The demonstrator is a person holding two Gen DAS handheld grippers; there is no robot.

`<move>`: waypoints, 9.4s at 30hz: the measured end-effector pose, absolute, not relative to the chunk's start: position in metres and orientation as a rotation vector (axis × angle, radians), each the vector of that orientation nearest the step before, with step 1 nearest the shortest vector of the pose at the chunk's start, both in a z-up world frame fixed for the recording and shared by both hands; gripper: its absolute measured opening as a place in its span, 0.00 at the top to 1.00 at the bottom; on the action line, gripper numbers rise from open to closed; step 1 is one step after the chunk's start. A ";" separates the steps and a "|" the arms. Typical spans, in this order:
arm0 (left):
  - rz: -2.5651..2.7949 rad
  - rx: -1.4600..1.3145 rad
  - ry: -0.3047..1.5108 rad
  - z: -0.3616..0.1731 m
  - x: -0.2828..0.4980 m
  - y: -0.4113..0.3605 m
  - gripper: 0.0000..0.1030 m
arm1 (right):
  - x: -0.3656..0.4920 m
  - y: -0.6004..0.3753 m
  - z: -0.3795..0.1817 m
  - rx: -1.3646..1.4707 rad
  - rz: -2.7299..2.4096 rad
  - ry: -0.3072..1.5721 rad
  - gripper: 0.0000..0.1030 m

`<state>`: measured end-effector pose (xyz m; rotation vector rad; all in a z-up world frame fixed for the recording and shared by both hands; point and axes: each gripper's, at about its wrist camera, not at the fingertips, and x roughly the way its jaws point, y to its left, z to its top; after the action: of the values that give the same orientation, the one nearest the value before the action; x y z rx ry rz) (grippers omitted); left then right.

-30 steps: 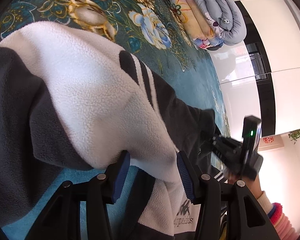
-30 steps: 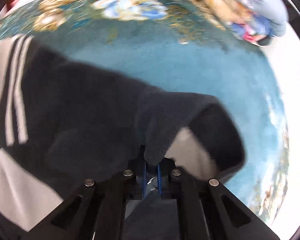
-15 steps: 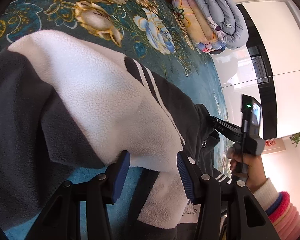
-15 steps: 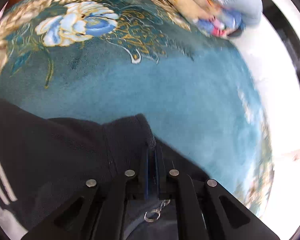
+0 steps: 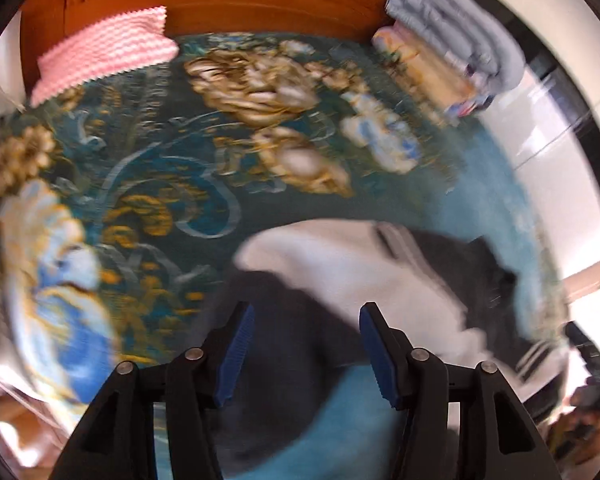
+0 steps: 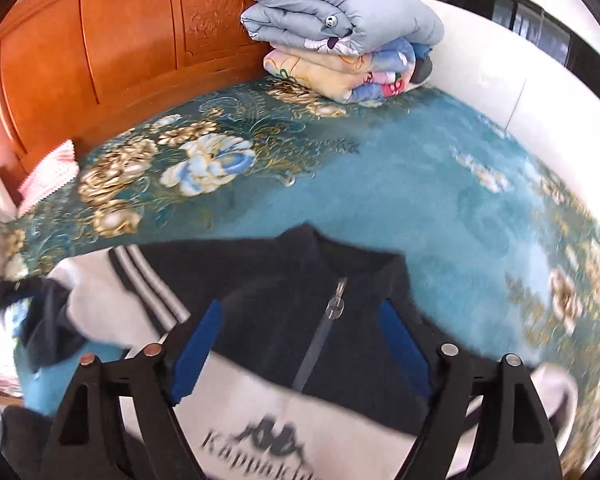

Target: Fold clothes

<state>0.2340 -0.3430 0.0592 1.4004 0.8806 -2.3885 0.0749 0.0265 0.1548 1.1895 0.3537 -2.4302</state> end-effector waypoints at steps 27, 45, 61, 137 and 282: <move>-2.068 1.785 -0.164 0.030 0.152 -0.415 0.87 | 0.104 0.133 0.116 1.481 -2.473 0.064 0.12; -2.402 1.368 0.705 0.115 0.185 -0.301 0.40 | 0.084 0.310 0.170 1.732 -2.727 -0.111 0.12; -2.496 1.732 0.928 0.037 0.198 -0.137 0.40 | 0.066 0.332 0.079 2.127 -2.588 -0.244 0.72; -2.652 1.458 0.829 0.182 0.239 -0.162 0.40 | 0.233 0.265 0.117 1.594 -2.337 -0.526 0.50; -2.536 1.014 0.743 0.209 0.160 -0.263 0.90 | 0.178 0.213 0.211 1.221 -2.363 -0.559 0.14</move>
<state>0.1602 -0.2629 0.2085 1.0143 0.7426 -2.5363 0.1777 0.2126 0.2106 1.2205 -0.5591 -2.3625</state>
